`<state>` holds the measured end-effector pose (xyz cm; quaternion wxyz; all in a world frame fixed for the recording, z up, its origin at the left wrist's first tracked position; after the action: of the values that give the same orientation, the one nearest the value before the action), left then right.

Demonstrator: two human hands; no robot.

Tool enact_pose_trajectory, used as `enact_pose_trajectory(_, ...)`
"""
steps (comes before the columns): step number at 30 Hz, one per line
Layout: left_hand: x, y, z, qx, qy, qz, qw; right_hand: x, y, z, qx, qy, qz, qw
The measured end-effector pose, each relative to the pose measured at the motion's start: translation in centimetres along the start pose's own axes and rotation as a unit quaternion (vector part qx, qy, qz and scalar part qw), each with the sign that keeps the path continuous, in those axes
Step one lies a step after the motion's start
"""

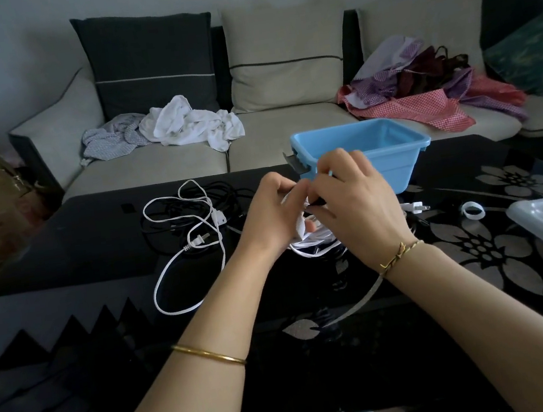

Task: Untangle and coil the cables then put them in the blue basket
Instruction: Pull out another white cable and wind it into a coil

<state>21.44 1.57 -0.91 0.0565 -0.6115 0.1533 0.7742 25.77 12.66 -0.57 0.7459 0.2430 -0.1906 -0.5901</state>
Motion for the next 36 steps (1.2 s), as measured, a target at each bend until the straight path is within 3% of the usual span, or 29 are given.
enact_pose_trajectory(9,-0.1,0.0,0.2,-0.001,-0.062,-0.002,0.998,-1.1,-1.4,-0.6,-0.010,0.025,0.015,1.000)
enact_pose_trajectory(17,0.1,-0.1,0.3,-0.015,-0.053,-0.027,0.998,-1.2,-1.7,-0.5,-0.026,0.020,0.000,0.999)
enact_pose_trajectory(28,0.2,0.1,0.5,0.024,-0.072,0.040,0.996,-1.3,-1.8,-0.7,-0.028,0.012,0.011,0.999)
enact_pose_trajectory(36,-0.2,0.0,0.3,0.022,-0.085,0.004,0.996,-1.2,-1.4,0.0,-0.035,0.003,0.040,0.999)
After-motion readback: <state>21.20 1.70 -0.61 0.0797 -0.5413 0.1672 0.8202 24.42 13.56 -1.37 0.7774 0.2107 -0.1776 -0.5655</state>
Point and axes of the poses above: each hand's wrist, its own z-axis towards the middle knuckle, its own y-axis out of the back of the hand, x = y × z, the point moved 2 cm from there along z, towards the middle knuckle, and after that the axes turned 1 degree about -x, right-handed, at the moved point
